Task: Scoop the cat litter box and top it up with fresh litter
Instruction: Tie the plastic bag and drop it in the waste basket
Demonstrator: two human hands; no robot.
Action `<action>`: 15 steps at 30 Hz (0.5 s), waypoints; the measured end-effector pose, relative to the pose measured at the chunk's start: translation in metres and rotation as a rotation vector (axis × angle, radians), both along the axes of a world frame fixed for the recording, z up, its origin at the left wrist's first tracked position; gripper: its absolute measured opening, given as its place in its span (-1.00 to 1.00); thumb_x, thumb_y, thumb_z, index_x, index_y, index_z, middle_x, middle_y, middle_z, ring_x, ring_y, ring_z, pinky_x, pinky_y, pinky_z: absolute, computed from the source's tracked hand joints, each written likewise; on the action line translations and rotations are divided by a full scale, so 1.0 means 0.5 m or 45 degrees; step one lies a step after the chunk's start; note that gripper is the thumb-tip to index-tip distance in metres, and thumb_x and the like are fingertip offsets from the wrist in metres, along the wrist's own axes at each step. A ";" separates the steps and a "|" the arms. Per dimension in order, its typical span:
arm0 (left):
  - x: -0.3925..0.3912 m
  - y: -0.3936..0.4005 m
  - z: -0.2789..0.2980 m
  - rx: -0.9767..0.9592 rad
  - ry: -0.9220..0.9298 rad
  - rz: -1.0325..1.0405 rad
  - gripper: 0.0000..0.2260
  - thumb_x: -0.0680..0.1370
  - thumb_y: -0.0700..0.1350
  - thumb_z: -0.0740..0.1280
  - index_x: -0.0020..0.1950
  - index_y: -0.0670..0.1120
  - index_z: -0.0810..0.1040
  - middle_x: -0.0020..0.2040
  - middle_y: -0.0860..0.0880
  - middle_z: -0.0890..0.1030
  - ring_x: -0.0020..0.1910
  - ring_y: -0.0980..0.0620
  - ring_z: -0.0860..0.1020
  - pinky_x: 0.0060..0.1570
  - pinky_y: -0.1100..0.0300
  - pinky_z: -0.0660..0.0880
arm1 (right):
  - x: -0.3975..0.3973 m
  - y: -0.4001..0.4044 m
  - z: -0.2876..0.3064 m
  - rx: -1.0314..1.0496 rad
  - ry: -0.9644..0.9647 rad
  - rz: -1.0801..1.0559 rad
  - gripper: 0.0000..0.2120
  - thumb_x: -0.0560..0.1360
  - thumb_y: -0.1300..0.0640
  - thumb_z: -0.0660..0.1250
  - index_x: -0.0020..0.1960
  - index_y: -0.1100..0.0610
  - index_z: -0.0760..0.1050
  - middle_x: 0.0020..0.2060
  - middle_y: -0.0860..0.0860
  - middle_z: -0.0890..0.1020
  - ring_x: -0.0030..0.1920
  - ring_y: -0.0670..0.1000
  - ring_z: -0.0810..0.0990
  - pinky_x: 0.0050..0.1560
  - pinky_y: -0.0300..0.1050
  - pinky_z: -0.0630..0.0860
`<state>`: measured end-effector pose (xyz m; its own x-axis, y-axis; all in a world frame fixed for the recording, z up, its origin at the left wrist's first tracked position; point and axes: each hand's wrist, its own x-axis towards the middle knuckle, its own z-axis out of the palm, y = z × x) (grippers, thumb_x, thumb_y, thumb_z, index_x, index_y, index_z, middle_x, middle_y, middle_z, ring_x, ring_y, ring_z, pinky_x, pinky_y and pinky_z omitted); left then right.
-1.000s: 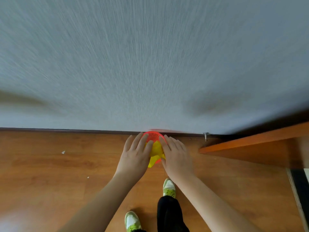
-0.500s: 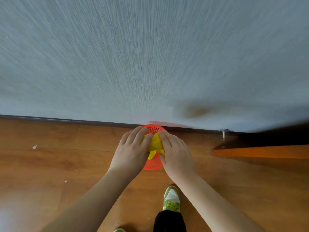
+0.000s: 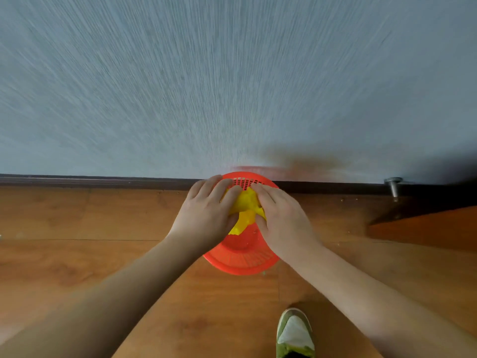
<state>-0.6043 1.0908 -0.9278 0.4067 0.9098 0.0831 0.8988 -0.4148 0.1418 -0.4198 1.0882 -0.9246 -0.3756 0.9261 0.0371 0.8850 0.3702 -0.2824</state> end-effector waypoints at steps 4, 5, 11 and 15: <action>-0.004 0.018 -0.067 -0.022 0.086 -0.060 -0.55 0.50 0.06 0.14 0.26 -0.15 0.52 0.22 -0.17 0.58 0.25 -0.24 0.51 0.20 -0.15 0.47 | -0.010 0.001 -0.080 0.003 -0.048 0.035 -0.41 0.42 0.11 0.41 0.40 0.24 0.37 0.26 0.12 0.54 0.26 0.12 0.51 0.28 0.04 0.46; -0.005 0.020 -0.079 -0.029 0.112 -0.079 -0.56 0.51 0.06 0.14 0.26 -0.15 0.53 0.22 -0.17 0.58 0.25 -0.24 0.51 0.21 -0.15 0.46 | -0.011 0.004 -0.095 0.001 -0.071 0.044 -0.40 0.41 0.10 0.43 0.39 0.24 0.38 0.25 0.12 0.55 0.25 0.12 0.52 0.27 0.05 0.47; -0.016 0.047 -0.132 -0.068 0.253 -0.196 -0.59 0.50 0.07 0.12 0.17 -0.12 0.55 0.16 -0.14 0.60 0.23 -0.19 0.52 0.25 -0.09 0.43 | -0.007 0.027 -0.157 -0.002 -0.197 0.025 -0.41 0.35 0.05 0.50 0.31 0.22 0.47 0.16 0.11 0.60 0.15 0.12 0.58 0.17 0.04 0.52; -0.005 0.051 -0.156 -0.071 0.375 -0.239 -0.61 0.50 0.07 0.12 0.12 -0.11 0.59 0.14 -0.13 0.62 0.24 -0.17 0.53 0.29 -0.07 0.38 | -0.013 0.026 -0.184 -0.065 -0.263 0.021 -0.46 0.46 0.04 0.39 0.38 0.21 0.40 0.25 0.10 0.55 0.24 0.13 0.53 0.25 0.05 0.44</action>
<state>-0.6070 1.1161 -1.0059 0.5661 0.8169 -0.1102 0.8136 -0.5753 -0.0847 -0.4264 1.1015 -1.0165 -0.3855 0.9184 -0.0886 0.9199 0.3751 -0.1145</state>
